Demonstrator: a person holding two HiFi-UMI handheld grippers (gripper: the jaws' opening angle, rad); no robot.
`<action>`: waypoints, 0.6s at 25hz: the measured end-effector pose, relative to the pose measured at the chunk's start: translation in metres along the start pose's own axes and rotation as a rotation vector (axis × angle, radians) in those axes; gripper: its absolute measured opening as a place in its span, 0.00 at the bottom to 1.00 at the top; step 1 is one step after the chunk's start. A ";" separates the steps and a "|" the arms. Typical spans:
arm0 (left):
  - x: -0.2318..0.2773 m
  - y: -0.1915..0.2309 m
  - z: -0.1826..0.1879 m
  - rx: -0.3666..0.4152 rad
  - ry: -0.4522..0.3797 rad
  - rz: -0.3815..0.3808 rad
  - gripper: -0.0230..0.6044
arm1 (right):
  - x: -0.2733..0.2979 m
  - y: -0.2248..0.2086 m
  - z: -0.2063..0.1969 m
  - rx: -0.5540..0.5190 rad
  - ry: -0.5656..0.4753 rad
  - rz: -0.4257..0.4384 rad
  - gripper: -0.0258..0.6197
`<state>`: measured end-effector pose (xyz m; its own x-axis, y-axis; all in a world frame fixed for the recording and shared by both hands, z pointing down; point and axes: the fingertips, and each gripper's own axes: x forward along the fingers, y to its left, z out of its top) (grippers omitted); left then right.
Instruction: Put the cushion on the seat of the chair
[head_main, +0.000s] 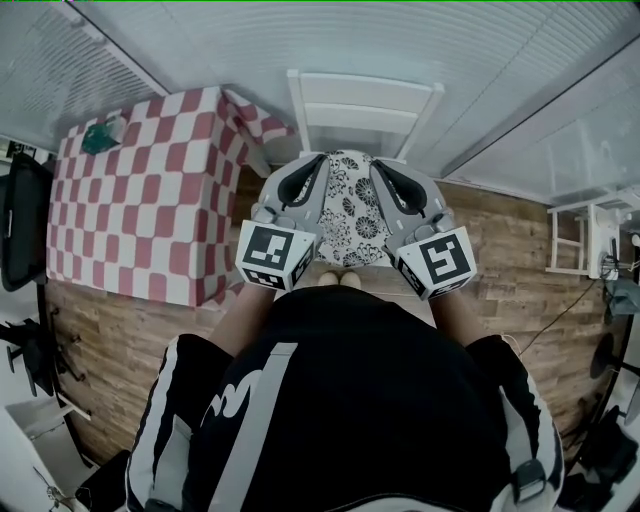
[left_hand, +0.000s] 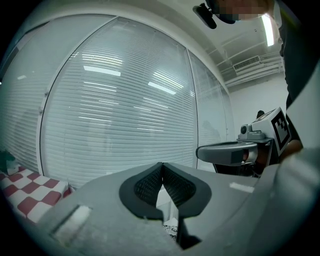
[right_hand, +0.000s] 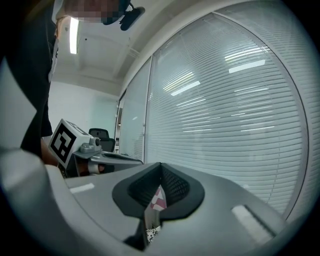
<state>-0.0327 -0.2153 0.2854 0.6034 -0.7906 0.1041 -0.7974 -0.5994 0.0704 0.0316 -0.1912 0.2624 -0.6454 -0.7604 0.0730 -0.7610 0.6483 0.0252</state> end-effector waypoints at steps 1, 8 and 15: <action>0.000 0.000 0.002 0.004 -0.003 0.003 0.04 | 0.000 0.000 0.000 -0.001 0.002 0.000 0.04; 0.001 -0.003 0.011 0.033 -0.033 0.004 0.04 | -0.002 -0.005 0.003 0.040 -0.007 -0.034 0.04; 0.001 -0.007 0.009 0.039 -0.029 -0.005 0.04 | -0.004 -0.008 0.006 0.069 -0.015 -0.049 0.04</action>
<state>-0.0263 -0.2129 0.2760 0.6077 -0.7906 0.0746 -0.7939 -0.6072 0.0319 0.0403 -0.1934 0.2561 -0.6075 -0.7922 0.0585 -0.7943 0.6062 -0.0403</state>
